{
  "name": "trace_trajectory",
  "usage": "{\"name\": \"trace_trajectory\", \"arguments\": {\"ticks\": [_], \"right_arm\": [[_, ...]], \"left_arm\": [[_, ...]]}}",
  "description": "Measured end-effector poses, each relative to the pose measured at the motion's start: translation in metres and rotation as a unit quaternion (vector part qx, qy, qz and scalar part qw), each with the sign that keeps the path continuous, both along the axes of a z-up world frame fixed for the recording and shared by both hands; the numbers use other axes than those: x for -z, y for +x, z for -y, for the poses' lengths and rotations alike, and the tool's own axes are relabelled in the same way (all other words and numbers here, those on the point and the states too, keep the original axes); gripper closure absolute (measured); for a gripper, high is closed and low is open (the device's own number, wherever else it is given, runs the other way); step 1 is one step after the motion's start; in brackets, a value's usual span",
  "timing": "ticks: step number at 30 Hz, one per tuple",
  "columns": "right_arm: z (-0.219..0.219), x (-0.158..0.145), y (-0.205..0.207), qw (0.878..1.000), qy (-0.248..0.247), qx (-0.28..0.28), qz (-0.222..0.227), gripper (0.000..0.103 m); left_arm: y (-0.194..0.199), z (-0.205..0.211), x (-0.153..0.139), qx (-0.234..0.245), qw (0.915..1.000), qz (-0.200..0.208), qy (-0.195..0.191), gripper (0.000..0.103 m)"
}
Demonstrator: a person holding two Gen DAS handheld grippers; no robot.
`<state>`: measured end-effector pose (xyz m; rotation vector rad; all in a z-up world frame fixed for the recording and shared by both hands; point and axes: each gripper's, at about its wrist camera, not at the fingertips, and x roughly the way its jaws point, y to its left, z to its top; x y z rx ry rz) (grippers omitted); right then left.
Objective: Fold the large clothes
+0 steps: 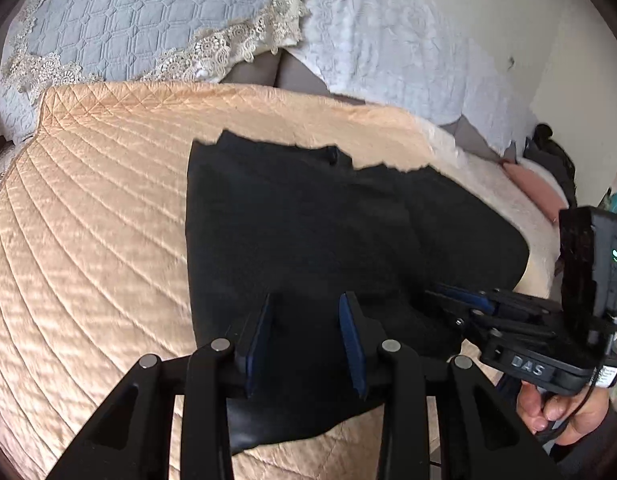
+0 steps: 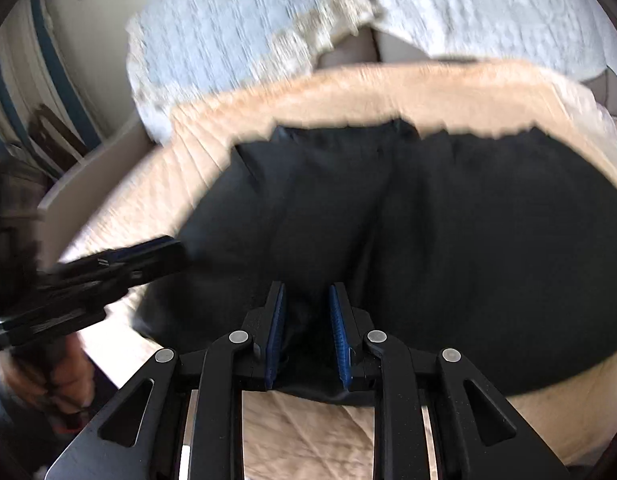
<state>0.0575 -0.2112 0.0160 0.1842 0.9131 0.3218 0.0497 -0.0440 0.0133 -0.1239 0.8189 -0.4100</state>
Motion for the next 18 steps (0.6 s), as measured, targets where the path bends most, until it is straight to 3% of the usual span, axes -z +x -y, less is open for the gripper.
{"name": "trace_trajectory", "arguments": {"ticks": [3,6,9,11,15,18], "right_arm": [[0.008,0.006,0.001,1.0,0.02,0.007,0.004,0.077],[0.012,-0.003,-0.002,1.0,0.018,0.018,0.008,0.075],[0.033,-0.009,-0.014,0.998,0.044,0.047,0.009,0.068],[0.056,-0.01,-0.022,0.995,0.068,0.079,0.009,0.058],[0.109,-0.01,-0.036,0.983,0.101,0.15,0.015,0.057],[0.16,-0.006,-0.037,0.966,0.149,0.211,0.018,0.057]], "left_arm": [[-0.006,0.008,-0.001,-0.01,0.9995,0.017,0.025,0.067],[-0.006,0.008,-0.009,-0.014,0.9998,0.006,0.011,0.067],[-0.011,0.011,-0.017,-0.006,0.9999,0.012,-0.002,0.067],[-0.012,0.018,-0.021,0.004,0.9998,0.019,-0.003,0.067],[-0.002,0.037,-0.023,0.023,0.9996,0.015,-0.012,0.067],[0.009,0.057,-0.016,0.039,0.9991,0.005,-0.014,0.067]]}}
